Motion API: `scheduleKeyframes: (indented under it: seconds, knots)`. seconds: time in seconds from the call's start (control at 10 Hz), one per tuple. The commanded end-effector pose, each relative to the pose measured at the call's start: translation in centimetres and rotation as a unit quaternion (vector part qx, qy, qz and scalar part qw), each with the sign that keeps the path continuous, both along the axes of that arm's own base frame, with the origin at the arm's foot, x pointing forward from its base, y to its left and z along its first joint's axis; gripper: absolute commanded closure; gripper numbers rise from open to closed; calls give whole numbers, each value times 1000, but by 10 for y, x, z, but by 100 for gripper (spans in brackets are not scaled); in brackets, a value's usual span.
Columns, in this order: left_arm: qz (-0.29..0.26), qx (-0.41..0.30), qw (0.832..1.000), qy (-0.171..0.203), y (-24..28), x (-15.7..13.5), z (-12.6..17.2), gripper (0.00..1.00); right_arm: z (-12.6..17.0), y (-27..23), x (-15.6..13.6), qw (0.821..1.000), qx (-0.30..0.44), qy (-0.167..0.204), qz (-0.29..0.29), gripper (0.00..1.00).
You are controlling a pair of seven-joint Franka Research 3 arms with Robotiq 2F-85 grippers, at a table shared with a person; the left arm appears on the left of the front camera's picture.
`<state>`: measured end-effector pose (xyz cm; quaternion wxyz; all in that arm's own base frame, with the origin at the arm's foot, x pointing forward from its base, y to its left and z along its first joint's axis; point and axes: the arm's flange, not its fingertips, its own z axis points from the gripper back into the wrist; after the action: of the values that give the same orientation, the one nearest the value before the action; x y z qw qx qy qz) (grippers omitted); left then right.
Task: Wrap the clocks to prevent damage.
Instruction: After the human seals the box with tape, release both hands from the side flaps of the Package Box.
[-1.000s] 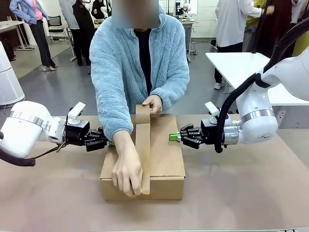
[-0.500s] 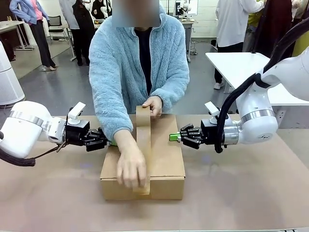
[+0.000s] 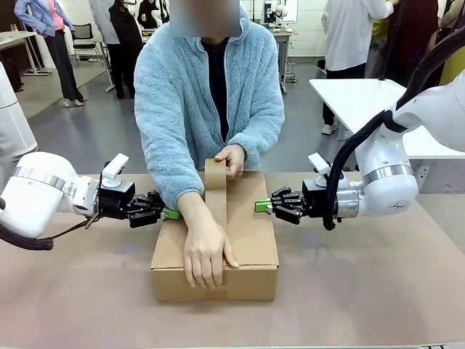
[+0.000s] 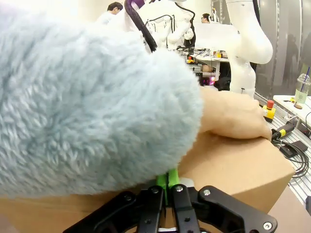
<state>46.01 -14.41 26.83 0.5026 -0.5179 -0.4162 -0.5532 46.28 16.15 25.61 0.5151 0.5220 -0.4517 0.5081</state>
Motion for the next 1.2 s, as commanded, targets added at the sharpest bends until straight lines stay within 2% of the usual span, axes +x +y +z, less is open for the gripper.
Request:
scheduleKeyframes:
  seconds: [0.0,1.1]
  knots:
    - [1,4,1000,0,0,-1,-1,100,-4,1,-3,1000,2,-2,-8,99]
    - [1,4,1000,0,0,-1,-1,100,-4,1,-3,1000,2,-2,-8,99]
